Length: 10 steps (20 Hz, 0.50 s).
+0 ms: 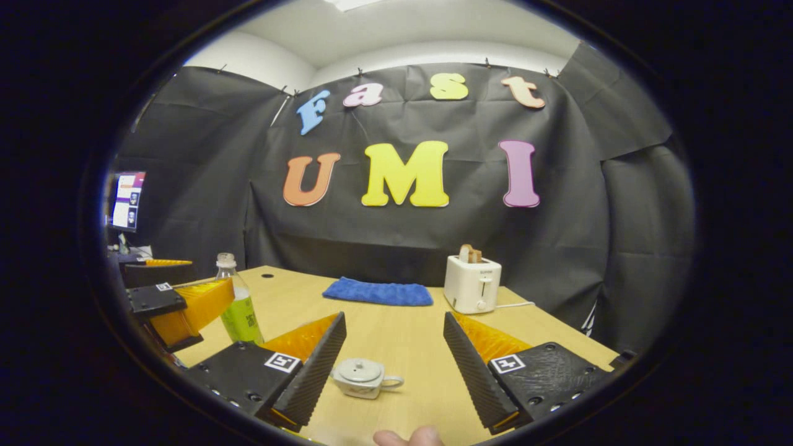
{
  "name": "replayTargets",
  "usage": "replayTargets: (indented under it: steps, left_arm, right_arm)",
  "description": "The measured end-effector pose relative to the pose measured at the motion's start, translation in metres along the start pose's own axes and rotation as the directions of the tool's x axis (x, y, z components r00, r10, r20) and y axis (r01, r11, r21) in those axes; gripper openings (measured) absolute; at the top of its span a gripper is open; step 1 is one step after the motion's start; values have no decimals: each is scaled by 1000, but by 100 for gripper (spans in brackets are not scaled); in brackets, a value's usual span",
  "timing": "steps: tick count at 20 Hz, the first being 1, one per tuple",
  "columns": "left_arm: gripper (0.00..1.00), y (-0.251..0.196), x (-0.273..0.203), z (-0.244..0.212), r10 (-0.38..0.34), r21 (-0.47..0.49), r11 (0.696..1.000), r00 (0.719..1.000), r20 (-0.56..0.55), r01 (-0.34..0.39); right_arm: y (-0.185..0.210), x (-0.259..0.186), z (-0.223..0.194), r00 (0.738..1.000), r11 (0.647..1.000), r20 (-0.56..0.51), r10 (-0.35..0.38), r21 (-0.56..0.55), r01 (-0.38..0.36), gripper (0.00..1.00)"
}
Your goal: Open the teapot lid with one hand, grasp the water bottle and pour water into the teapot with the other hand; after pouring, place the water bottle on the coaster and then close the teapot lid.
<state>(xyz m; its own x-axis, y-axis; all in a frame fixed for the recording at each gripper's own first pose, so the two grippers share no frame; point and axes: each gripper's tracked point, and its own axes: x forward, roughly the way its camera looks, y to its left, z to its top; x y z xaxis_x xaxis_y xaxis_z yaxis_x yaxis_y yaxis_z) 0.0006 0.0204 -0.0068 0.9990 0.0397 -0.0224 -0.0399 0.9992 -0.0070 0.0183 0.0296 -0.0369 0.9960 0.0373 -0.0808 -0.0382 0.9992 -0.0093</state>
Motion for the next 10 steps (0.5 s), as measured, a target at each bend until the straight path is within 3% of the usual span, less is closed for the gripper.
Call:
replayTargets:
  steps: [10]
  left_arm:
    - [99,24,1,1,43,-9,999,999,-7,-43]
  right_arm:
    - [32,46,-59,992,999,-118,34,12,-33,95]
